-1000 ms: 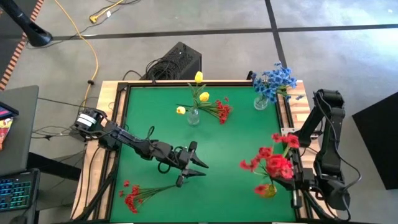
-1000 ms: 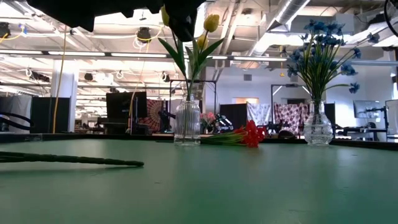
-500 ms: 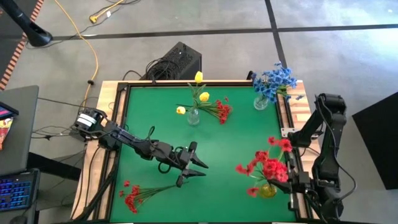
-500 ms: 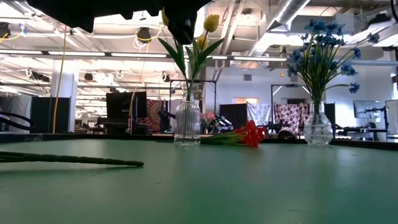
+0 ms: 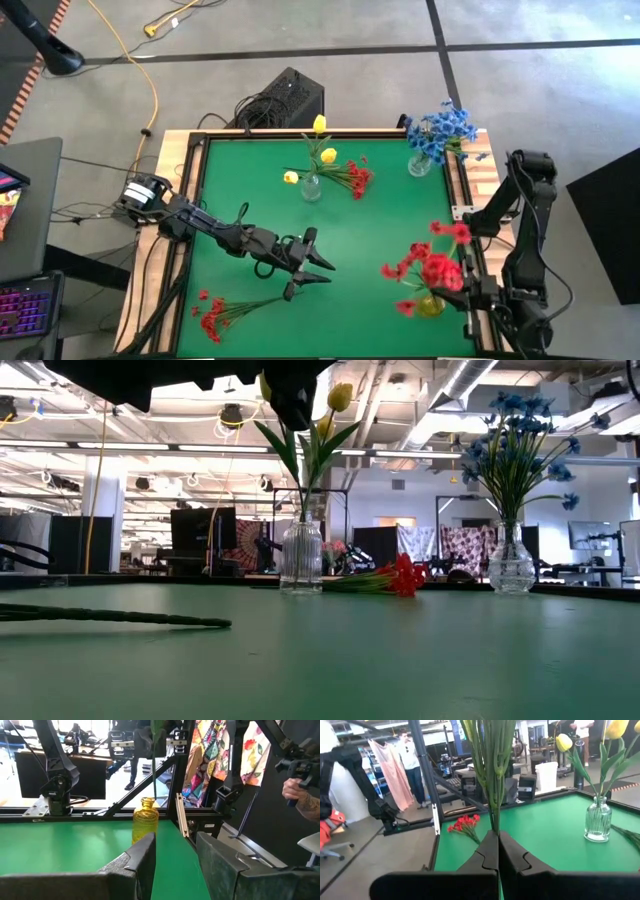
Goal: Sort flowers into vase by color
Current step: Put the center red flowers into the yellow vase
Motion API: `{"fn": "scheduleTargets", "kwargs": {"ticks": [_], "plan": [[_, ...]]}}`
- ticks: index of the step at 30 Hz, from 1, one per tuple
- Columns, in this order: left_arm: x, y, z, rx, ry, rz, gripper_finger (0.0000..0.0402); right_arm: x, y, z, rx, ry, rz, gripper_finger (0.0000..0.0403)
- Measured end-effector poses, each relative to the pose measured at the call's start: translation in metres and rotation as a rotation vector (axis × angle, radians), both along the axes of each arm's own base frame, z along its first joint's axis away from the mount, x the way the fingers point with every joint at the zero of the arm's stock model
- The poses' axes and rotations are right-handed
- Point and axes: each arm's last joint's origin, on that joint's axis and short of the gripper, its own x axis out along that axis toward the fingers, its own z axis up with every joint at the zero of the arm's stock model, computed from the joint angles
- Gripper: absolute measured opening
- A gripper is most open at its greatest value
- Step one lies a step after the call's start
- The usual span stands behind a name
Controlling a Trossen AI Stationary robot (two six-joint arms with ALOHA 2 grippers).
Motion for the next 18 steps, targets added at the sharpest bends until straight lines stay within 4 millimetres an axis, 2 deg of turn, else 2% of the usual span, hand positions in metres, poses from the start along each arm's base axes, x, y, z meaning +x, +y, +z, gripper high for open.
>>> {"fn": "scheduleTargets", "kwargs": {"ticks": [7,18], "plan": [[0.000,0.000,0.000,0.000,0.001,0.000,0.0130,-0.003,-0.007,0.010,-0.048,0.007,0.008,0.0021],[0.000,0.000,-0.001,0.002,0.007,-0.002,0.0130,-0.004,-0.011,-0.001,-0.069,0.012,0.009,0.0021]]}}
